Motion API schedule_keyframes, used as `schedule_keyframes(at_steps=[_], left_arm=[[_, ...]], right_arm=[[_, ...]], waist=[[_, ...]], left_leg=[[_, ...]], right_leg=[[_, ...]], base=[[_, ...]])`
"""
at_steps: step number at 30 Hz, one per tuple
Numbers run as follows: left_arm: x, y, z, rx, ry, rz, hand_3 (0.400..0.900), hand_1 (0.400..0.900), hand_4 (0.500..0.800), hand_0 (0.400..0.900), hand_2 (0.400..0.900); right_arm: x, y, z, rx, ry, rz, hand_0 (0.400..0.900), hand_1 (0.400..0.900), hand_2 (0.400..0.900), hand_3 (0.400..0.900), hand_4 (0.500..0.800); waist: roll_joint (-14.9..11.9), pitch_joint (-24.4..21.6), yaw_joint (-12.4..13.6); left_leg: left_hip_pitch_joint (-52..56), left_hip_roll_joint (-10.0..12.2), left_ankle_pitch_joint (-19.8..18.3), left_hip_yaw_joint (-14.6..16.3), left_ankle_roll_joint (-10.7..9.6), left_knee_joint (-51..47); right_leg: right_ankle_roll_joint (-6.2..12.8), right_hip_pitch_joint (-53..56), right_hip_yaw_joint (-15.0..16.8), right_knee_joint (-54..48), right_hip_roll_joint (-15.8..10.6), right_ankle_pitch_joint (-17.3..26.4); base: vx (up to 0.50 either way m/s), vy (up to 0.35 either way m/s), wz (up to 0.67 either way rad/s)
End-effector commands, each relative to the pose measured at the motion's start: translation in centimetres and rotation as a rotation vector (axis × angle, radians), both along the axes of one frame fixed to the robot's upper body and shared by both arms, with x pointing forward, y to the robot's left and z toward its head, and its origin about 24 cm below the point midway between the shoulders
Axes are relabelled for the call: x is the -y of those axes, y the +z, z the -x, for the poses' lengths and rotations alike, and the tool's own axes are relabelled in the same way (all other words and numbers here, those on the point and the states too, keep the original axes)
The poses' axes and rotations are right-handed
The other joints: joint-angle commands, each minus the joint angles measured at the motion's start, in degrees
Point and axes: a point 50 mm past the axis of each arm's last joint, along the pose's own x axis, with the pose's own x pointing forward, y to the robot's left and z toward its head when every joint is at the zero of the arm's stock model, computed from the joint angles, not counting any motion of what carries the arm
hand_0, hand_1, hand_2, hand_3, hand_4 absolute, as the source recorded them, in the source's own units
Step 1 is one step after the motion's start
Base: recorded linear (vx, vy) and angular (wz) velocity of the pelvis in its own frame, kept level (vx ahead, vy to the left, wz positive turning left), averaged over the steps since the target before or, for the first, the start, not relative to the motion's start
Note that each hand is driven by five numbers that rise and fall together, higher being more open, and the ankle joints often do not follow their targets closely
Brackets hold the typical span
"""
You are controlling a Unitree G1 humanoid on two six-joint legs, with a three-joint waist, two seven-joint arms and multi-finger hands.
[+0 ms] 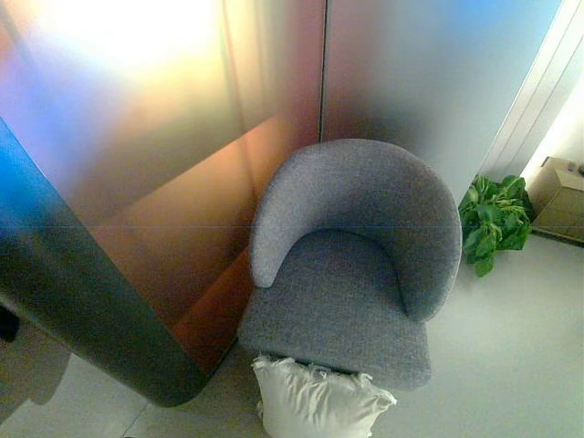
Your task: Pick up the pillow and put it on the sofa.
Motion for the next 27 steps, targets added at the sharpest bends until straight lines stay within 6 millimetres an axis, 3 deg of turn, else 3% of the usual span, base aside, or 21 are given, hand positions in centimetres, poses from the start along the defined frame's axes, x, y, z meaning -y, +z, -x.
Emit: schedule_keyframes(at_steps=[1,6,21,27], left_arm=[[-1.0,0.4,-1.4,0.019,0.032,-0.033,0.9,0.9,0.8,0.9,0.9],[-0.8,0.5,-1.9,0.041,0.034,0.006,0.9,0.9,0.8,0.9,0.9],[-1.2,0.4,-0.7,-0.008,0.014,0.013,0.9,0.9,0.8,0.9,0.9],[-1.6,0.6,-1.4,0.023,0.027,0.018,0.9,0.9,0.8,0.9,0.9]], right_arm=[[0.6,0.5,-2.7,0.051,0.033,0.044,0.9,0.9,0.9,0.9,0.8],[0.9,0.6,-2.6,0.04,0.025,0.049,0.9,0.9,0.9,0.9,0.8],[1.7,0.7,-2.0,0.015,0.002,0.077,0.9,0.9,0.9,0.9,0.8],[2.5,1.1,-3.0,0.025,0.034,0.102,0.9,0.9,0.9,0.9,0.8]], waist=[[-0.74,3.3,0.43],[-0.51,3.49,0.37],[-0.03,3.75,0.2],[0.61,5.2,0.43]], left_leg=[[3.93,-4.33,-7.39,-0.12,1.31,1.04],[3.72,-4.34,-7.32,-0.02,1.36,1.08],[3.37,-4.63,-7.2,-0.27,1.44,0.86],[1.96,-4.93,-6.94,-0.46,1.53,1.24]], right_leg=[[2.14,0.58,-1.89,1.82,1.52,-2.36],[2.21,0.32,-1.91,1.94,1.5,-2.33],[2.37,-0.3,-1.53,1.73,1.48,-1.9],[2.55,-1.99,-1.62,2.31,0.89,-1.69]], base=[[0.0,0.0,0.0],[0.0,0.0,0.0],[0.01,-0.005,0.0],[0.01,-0.026,0.0]])
